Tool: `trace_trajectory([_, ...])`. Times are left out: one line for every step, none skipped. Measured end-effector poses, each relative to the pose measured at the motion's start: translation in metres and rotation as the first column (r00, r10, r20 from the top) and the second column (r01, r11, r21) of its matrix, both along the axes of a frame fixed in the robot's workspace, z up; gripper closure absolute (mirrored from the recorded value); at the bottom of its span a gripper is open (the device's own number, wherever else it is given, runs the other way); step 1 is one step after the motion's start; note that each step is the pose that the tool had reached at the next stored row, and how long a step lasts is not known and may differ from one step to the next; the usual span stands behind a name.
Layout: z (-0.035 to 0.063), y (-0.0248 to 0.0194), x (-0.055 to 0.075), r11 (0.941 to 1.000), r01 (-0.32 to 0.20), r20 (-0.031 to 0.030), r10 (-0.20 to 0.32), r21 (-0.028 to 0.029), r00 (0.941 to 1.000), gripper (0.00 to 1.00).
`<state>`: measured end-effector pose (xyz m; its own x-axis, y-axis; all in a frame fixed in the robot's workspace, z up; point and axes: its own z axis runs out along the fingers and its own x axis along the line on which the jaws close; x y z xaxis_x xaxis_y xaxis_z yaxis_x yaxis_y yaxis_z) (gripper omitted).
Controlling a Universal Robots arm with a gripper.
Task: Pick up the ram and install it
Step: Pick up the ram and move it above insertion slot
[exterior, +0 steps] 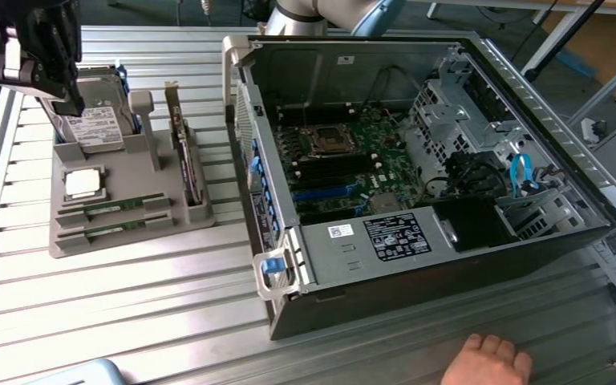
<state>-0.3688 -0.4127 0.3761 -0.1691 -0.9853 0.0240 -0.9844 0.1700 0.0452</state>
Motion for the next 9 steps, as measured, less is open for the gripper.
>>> trace_trajectory([0.0000,0.0000,0.0000,1.0000,0.000,0.0000,0.000,0.0000,1.0000,0.89])
trace_trajectory([0.0000,0.0000,0.0000,1.0000,-0.003,0.0000,0.003,0.0000,1.0000,0.89])
trace_trajectory([0.0000,0.0000,0.0000,0.9999,-0.013,0.0000,0.013,0.0000,0.9999,0.89])
trace_trajectory([0.0000,0.0000,-0.0001,0.9997,-0.025,-0.0001,0.025,0.0000,0.9997,0.89])
trace_trajectory([0.0000,0.0000,-0.0001,0.9994,-0.034,0.0000,0.034,0.0000,0.9994,0.89])
trace_trajectory([-0.0001,0.0000,0.0000,0.9990,-0.046,0.0001,0.046,0.0001,0.9990,0.89])
trace_trajectory([0.0000,0.0000,0.0000,0.9983,-0.058,0.0000,0.058,0.0000,0.9983,0.89])
trace_trajectory([0.0000,0.0000,0.0000,0.9976,-0.070,0.0000,0.070,0.0000,0.9976,0.89])
trace_trajectory([0.0000,0.0000,0.0000,0.9964,-0.085,0.0000,0.085,0.0000,0.9964,0.89])
